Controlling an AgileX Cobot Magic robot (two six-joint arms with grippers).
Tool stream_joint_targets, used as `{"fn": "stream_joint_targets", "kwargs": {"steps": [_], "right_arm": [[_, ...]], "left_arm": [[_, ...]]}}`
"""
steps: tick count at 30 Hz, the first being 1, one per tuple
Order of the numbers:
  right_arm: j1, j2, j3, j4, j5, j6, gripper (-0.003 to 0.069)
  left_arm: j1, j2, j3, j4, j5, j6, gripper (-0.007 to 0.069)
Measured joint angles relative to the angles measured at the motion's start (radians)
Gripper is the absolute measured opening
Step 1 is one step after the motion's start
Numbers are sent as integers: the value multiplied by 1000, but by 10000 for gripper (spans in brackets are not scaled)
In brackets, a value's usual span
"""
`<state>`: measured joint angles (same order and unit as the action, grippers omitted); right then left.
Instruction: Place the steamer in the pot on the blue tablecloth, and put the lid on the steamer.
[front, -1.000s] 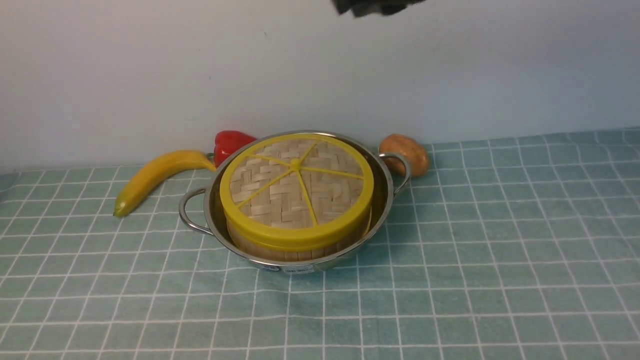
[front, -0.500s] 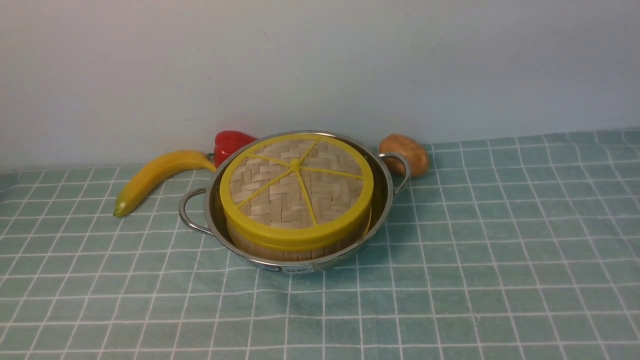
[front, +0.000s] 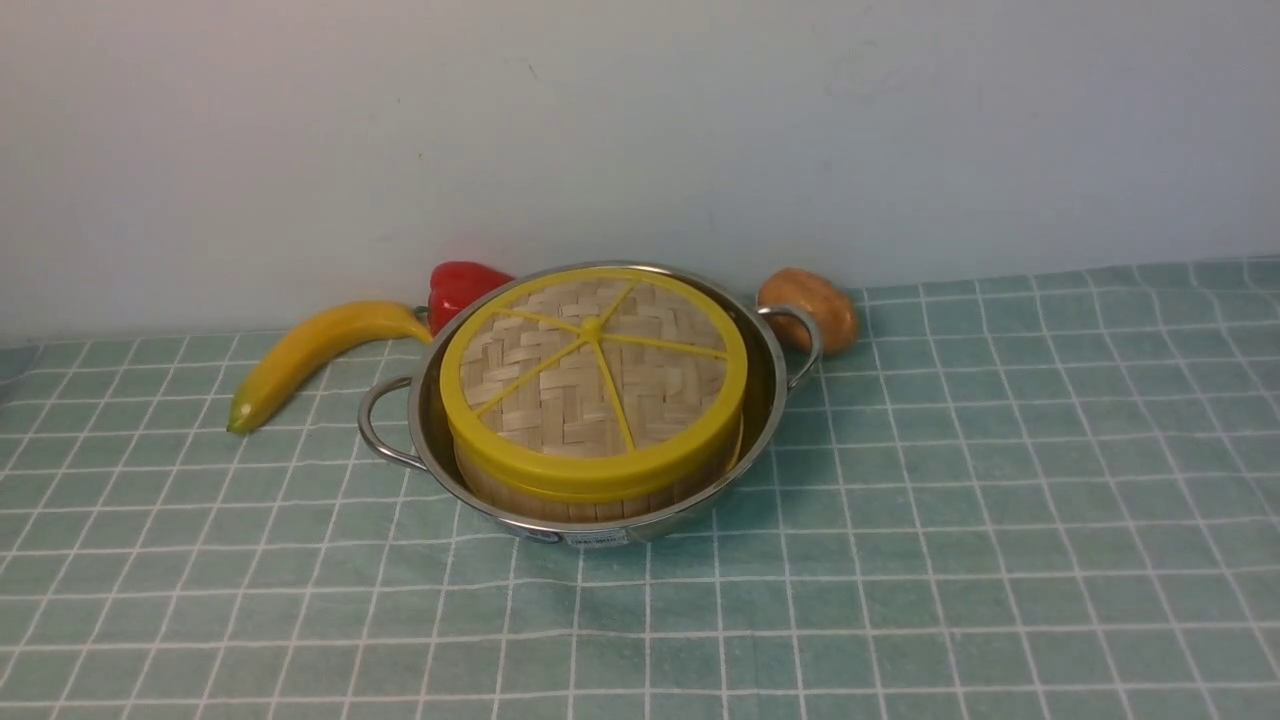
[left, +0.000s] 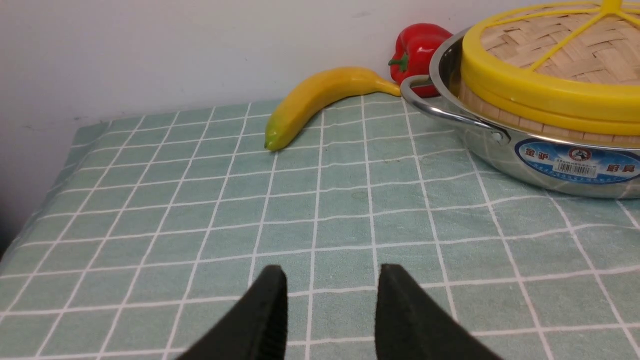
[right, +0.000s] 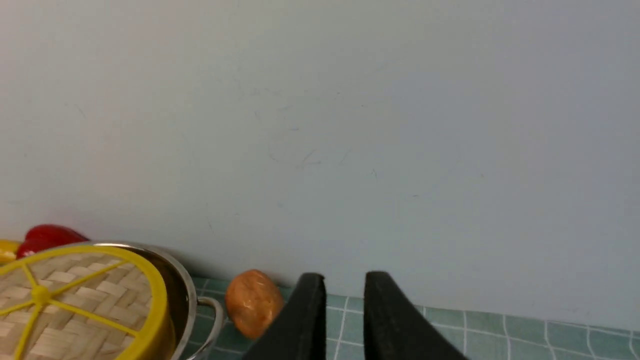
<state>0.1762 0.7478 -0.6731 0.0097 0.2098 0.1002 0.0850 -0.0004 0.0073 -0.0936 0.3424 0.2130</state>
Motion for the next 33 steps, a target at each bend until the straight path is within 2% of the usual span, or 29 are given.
{"fn": "stream_joint_targets", "kwargs": {"steps": [9, 15, 24, 33], "right_arm": [[0, -444, 464, 11, -324, 22, 168], [-25, -595, 597, 13, -369, 51, 183], [-70, -743, 613, 14, -17, 116, 206], [-70, -743, 623, 14, 199, 124, 228]], "left_arm": [[0, 0, 0, 0, 0, 0, 243], [0, 0, 0, 0, 0, 0, 243], [0, 0, 0, 0, 0, 0, 243], [0, 0, 0, 0, 0, 0, 243]]}}
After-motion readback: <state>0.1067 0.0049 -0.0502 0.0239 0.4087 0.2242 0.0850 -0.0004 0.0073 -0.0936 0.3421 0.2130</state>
